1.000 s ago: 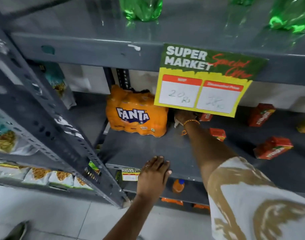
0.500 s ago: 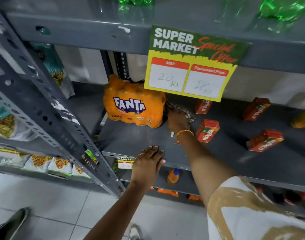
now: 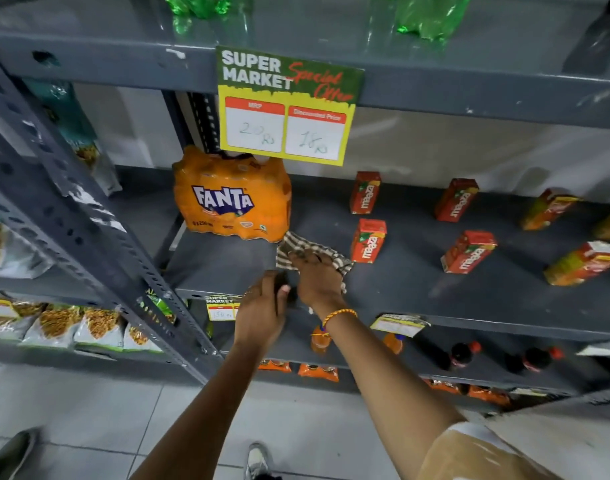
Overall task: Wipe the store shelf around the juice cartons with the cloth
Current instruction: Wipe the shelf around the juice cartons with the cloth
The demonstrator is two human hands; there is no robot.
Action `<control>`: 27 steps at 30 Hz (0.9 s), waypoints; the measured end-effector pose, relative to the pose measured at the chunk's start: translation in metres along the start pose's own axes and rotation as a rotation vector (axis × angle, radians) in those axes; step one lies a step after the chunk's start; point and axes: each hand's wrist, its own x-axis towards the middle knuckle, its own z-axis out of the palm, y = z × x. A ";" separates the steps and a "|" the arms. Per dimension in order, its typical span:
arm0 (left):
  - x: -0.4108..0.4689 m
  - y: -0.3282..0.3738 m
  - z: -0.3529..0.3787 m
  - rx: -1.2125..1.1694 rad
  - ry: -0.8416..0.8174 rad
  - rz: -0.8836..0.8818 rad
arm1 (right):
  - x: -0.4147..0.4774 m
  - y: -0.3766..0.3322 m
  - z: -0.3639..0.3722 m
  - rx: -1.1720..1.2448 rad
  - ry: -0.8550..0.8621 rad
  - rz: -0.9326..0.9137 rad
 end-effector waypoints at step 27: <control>-0.026 0.013 -0.001 -0.015 -0.011 -0.060 | -0.055 -0.009 -0.035 0.104 0.070 -0.205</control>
